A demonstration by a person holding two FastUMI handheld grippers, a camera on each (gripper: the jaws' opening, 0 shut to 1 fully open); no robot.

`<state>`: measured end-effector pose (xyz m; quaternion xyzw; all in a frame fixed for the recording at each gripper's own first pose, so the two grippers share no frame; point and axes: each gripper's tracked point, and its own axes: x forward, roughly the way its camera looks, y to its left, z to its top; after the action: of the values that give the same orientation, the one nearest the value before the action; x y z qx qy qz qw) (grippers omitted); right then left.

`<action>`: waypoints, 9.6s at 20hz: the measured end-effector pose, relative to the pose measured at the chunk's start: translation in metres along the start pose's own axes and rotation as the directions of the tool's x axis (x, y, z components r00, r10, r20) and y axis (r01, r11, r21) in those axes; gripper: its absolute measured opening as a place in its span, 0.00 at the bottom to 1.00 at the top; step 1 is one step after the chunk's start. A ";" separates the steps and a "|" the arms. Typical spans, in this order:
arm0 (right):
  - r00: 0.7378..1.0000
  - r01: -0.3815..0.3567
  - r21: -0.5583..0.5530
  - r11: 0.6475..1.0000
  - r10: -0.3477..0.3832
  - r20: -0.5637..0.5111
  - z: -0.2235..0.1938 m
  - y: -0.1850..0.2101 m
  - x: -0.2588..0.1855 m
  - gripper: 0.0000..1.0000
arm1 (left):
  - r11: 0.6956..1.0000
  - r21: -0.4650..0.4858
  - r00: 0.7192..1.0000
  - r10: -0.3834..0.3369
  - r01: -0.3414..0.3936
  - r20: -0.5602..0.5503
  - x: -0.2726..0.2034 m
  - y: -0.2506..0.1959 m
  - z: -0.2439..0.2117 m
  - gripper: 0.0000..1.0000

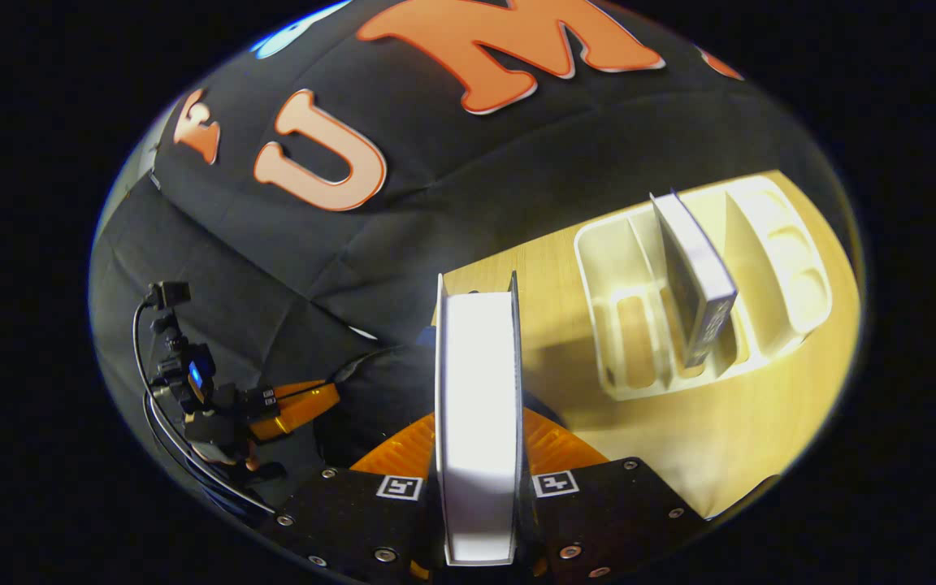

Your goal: Open the schoolbag, grab two books from the bookshelf and put them into the schoolbag.

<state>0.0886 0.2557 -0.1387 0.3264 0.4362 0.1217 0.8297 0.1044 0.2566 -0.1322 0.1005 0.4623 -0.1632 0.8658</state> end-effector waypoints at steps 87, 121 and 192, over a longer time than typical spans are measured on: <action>0.730 0.631 -0.437 0.641 -0.681 0.056 0.179 -0.197 0.031 0.96 | 0.994 -0.094 0.998 -0.061 0.060 -0.006 0.027 -0.037 -0.021 0.01; 0.883 0.378 -0.364 0.851 -0.450 -0.134 0.123 -0.144 -0.063 0.38 | 0.982 -0.166 0.996 -0.087 0.086 -0.001 0.034 -0.052 -0.029 0.01; 0.969 -0.009 0.421 0.907 0.112 -0.220 -0.161 0.030 0.221 0.46 | 0.989 -0.070 0.989 -0.135 0.130 -0.065 0.035 -0.086 -0.037 0.00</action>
<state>0.0921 0.4560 -0.3273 0.4923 0.5385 0.0903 0.6778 0.0616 0.1819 -0.1842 0.0470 0.5029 -0.2016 0.8392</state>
